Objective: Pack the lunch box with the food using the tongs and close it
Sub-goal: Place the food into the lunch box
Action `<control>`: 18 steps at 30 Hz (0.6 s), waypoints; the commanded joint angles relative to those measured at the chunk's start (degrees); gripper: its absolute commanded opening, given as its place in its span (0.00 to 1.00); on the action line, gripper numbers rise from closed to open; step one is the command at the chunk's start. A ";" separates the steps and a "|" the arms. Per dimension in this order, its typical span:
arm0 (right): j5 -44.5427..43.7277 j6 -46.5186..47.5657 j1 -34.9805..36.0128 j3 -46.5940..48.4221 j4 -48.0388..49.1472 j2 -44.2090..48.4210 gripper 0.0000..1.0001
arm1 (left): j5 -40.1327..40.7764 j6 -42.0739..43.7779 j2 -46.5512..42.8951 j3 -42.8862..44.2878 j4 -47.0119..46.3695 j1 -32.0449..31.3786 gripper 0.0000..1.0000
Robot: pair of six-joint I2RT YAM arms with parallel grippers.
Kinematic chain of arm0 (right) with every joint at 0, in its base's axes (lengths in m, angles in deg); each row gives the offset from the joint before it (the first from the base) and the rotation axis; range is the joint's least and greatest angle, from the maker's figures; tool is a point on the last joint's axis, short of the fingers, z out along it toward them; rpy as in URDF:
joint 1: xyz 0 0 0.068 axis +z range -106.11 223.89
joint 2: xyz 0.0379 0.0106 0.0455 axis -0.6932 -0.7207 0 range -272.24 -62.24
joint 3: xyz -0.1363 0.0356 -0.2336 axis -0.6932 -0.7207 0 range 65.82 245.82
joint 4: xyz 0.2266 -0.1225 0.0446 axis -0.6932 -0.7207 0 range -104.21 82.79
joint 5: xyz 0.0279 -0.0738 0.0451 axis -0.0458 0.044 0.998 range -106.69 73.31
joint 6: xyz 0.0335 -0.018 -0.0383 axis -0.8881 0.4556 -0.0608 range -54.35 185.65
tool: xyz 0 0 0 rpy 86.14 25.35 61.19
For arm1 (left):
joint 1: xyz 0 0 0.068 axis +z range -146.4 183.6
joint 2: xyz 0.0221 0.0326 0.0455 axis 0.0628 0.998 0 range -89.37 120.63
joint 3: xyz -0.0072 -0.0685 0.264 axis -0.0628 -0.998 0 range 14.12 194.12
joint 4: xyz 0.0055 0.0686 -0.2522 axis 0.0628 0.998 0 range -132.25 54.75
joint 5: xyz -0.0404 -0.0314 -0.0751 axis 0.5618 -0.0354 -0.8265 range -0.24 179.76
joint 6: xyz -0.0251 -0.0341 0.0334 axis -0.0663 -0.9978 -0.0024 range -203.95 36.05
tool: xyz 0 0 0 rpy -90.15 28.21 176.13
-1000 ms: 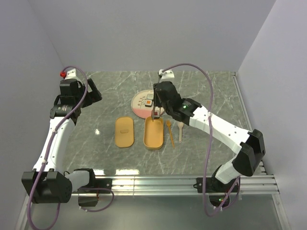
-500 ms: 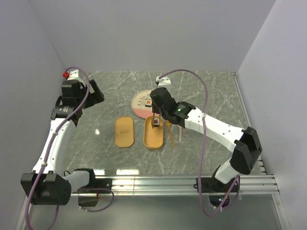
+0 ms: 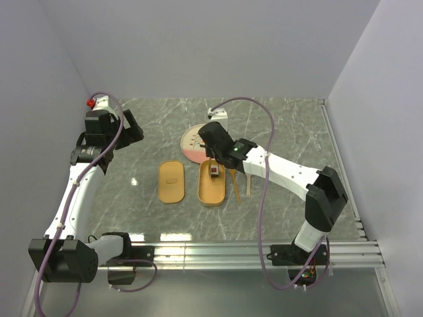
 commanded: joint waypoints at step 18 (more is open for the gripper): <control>-3.33 -0.05 -1.13 3.11 4.79 -3.59 0.21 | -0.23 0.68 -0.70 0.52 -1.03 -0.19 0.99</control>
